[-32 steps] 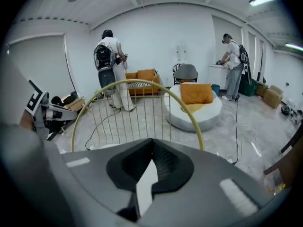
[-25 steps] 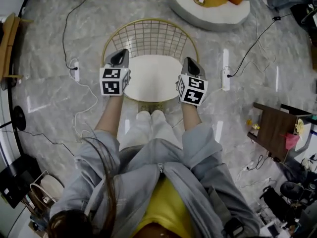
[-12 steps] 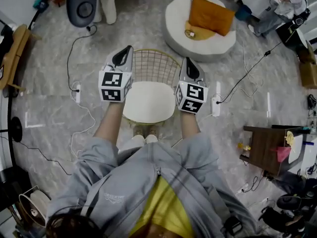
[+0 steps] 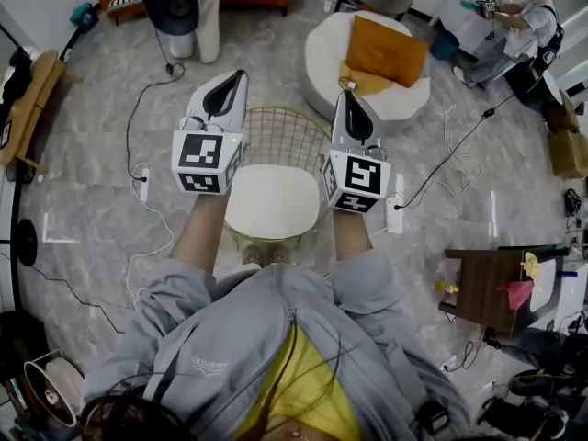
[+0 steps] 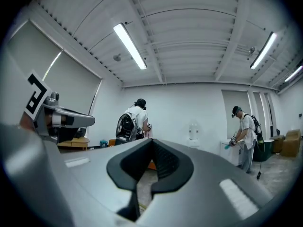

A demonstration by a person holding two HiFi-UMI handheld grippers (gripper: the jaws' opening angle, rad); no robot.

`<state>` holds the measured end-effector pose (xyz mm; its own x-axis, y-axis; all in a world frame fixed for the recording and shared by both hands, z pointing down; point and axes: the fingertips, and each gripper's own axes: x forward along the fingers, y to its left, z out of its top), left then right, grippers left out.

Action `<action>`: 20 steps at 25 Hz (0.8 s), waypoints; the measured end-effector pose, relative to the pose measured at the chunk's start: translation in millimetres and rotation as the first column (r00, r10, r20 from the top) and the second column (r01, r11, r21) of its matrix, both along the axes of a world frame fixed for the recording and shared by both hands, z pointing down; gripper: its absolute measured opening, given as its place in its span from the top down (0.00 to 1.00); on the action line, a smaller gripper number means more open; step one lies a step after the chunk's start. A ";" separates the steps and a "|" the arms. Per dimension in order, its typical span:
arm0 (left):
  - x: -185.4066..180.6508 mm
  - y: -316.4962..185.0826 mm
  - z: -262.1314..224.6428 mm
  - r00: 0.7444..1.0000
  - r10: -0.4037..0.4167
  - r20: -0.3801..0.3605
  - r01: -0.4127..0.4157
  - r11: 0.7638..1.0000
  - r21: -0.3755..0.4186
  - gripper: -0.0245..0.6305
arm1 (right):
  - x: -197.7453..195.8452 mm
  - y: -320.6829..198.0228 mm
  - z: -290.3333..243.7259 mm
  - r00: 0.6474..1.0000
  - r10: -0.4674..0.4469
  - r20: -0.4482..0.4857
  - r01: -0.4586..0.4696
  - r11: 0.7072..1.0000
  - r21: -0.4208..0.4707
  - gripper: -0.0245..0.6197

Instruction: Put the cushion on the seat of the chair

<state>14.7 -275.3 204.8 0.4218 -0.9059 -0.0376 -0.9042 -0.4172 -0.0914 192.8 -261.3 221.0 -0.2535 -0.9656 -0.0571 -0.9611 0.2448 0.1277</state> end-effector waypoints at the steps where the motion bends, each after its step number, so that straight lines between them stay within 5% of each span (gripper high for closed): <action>1: -0.2 3.1 -4.5 1.000 -0.002 0.000 0.002 1.000 0.011 0.95 | -1.3 2.1 -5.7 1.000 -0.006 0.001 0.006 1.000 0.015 0.96; 20: -3.7 48.3 -29.2 0.999 -0.036 0.015 0.034 0.997 0.072 0.95 | -17.6 40.2 -32.7 0.998 -0.062 -0.001 0.061 0.995 0.079 0.96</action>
<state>11.0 -227.0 175.6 0.3909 -0.9154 -0.0959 -0.9163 -0.3772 -0.1347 175.2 -221.1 188.3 -0.3122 -0.9407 -0.1330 -0.9447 0.2926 0.1479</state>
